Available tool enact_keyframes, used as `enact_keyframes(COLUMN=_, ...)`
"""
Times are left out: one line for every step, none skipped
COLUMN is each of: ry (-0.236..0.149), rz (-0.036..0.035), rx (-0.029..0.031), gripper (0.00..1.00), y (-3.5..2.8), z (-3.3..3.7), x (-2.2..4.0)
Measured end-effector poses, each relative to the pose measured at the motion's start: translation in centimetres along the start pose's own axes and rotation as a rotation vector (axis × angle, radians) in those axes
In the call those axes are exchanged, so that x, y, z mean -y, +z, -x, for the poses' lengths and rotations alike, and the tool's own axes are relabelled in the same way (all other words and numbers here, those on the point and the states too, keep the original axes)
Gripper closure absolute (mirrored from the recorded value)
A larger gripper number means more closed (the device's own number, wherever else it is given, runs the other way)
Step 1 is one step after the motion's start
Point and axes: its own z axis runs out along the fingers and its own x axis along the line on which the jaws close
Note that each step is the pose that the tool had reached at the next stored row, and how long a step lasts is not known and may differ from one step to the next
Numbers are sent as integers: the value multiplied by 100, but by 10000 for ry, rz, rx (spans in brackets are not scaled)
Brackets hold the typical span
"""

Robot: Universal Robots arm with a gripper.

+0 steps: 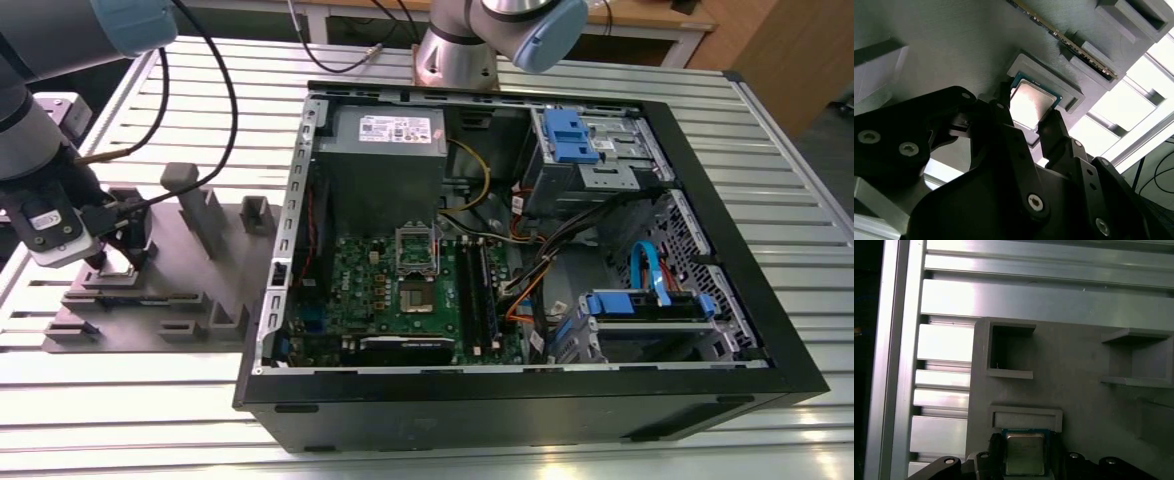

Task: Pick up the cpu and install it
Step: 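Pick up the cpu and move it towards the insertion slot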

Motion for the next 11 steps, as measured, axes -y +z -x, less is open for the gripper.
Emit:
enact_keyframes(ry=-5, rz=0, rx=0, gripper=53, y=0, z=0, x=0)
enact_keyframes(ry=-9, rz=0, rx=1, gripper=53, y=0, z=0, x=0)
enact_keyframes(ry=-14, rz=1, rx=0, gripper=53, y=0, z=0, x=0)
enact_keyframes(ry=-18, rz=0, rx=0, gripper=53, y=0, z=0, x=0)
enact_keyframes(ry=-23, rz=0, rx=-1, gripper=53, y=0, z=0, x=0)
enact_keyframes(ry=-28, rz=1, rx=-1, gripper=53, y=0, z=0, x=0)
enact_keyframes(ry=-29, rz=0, rx=-1, gripper=53, y=0, z=0, x=0)
enact_keyframes(ry=-30, rz=6, rx=1, gripper=53, y=0, z=0, x=0)
enact_keyframes(ry=-31, rz=17, rx=1, gripper=53, y=0, z=0, x=0)
enact_keyframes(ry=-31, rz=40, rx=1, gripper=53, y=-1, z=0, x=0)
enact_keyframes(ry=-32, rz=59, rx=3, gripper=53, y=-1, z=-1, x=0)
